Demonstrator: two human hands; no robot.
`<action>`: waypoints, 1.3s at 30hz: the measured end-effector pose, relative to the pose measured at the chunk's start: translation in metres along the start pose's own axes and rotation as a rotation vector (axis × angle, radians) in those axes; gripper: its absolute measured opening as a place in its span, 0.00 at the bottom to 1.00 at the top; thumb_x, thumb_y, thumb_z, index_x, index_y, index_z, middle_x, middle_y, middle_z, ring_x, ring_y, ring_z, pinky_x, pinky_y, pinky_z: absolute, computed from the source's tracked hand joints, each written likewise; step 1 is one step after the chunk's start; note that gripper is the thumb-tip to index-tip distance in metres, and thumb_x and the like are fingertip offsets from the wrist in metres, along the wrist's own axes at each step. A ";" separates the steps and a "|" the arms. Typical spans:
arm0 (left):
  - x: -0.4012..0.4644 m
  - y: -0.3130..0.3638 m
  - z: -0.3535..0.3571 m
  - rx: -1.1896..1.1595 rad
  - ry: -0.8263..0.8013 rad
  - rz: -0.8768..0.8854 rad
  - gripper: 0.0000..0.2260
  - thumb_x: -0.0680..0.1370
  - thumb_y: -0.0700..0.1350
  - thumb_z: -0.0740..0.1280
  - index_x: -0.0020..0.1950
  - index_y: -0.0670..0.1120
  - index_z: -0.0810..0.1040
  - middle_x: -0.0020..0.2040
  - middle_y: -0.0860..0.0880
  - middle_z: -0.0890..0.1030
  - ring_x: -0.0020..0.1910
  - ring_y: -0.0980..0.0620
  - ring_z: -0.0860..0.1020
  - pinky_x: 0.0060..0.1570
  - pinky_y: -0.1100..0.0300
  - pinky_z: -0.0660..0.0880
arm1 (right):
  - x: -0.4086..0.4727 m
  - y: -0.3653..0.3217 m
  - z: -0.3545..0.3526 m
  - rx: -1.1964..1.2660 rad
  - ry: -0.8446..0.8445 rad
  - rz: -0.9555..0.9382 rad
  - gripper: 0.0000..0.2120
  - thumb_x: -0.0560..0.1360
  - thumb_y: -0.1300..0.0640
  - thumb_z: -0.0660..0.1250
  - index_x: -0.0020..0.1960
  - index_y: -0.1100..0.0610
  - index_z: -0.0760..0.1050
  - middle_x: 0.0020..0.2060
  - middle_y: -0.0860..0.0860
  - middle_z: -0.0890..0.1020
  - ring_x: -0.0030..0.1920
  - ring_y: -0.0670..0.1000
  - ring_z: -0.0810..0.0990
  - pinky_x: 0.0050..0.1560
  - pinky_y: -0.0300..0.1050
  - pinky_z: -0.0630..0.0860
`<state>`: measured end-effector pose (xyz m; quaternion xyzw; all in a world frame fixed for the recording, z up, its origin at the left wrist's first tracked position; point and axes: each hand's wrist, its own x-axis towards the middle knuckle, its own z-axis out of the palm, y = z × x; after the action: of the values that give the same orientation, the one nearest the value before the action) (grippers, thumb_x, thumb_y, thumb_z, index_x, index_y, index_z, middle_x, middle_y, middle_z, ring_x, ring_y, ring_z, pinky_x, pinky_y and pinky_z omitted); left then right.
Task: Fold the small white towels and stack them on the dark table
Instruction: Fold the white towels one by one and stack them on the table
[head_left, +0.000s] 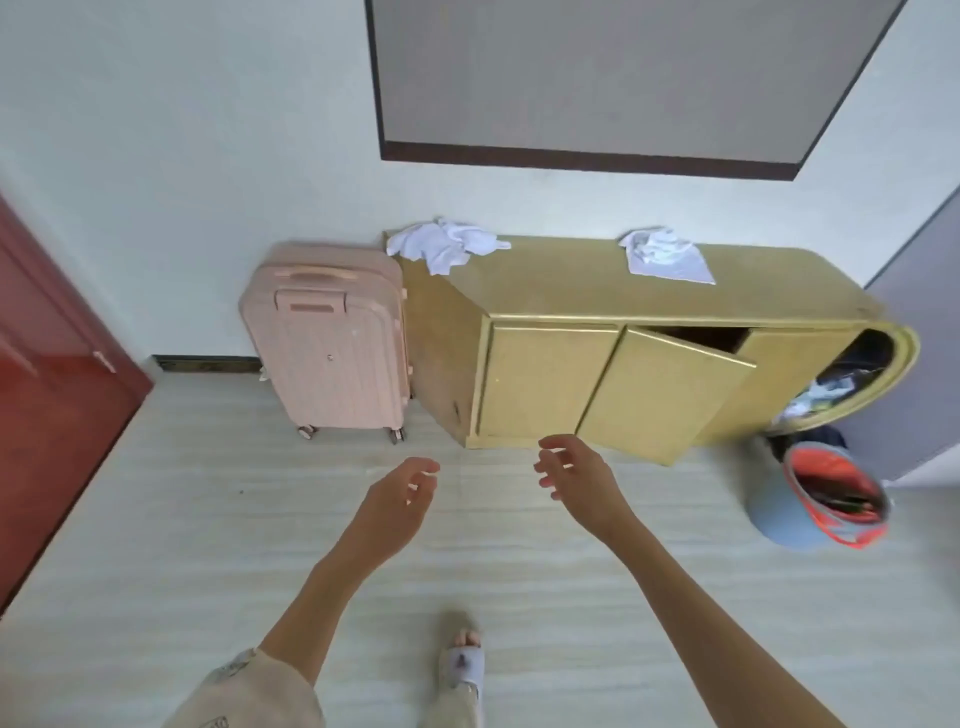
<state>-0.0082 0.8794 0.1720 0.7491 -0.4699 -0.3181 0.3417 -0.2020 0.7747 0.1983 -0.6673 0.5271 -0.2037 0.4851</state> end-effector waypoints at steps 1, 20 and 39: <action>0.029 0.006 0.002 0.007 -0.017 -0.002 0.07 0.80 0.45 0.58 0.54 0.52 0.74 0.48 0.48 0.80 0.44 0.53 0.78 0.42 0.68 0.71 | 0.026 -0.002 -0.010 0.004 0.007 0.008 0.05 0.79 0.55 0.59 0.54 0.51 0.71 0.45 0.51 0.80 0.42 0.49 0.79 0.46 0.46 0.75; 0.478 0.132 0.130 0.084 -0.123 -0.112 0.11 0.81 0.44 0.58 0.60 0.43 0.75 0.53 0.45 0.80 0.48 0.49 0.77 0.47 0.61 0.70 | 0.469 0.029 -0.207 -0.048 0.001 0.121 0.10 0.78 0.58 0.60 0.58 0.57 0.74 0.47 0.55 0.81 0.48 0.57 0.80 0.50 0.50 0.75; 0.756 0.167 0.299 0.705 -0.443 -0.172 0.37 0.76 0.54 0.64 0.76 0.52 0.43 0.77 0.42 0.43 0.75 0.42 0.46 0.71 0.44 0.53 | 0.817 0.110 -0.352 -0.449 0.231 0.218 0.15 0.79 0.54 0.57 0.64 0.59 0.68 0.60 0.56 0.74 0.56 0.59 0.76 0.50 0.50 0.70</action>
<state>-0.0587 0.0653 0.0214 0.7702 -0.5478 -0.3185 -0.0724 -0.2385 -0.1110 0.0645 -0.6698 0.6796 -0.1033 0.2808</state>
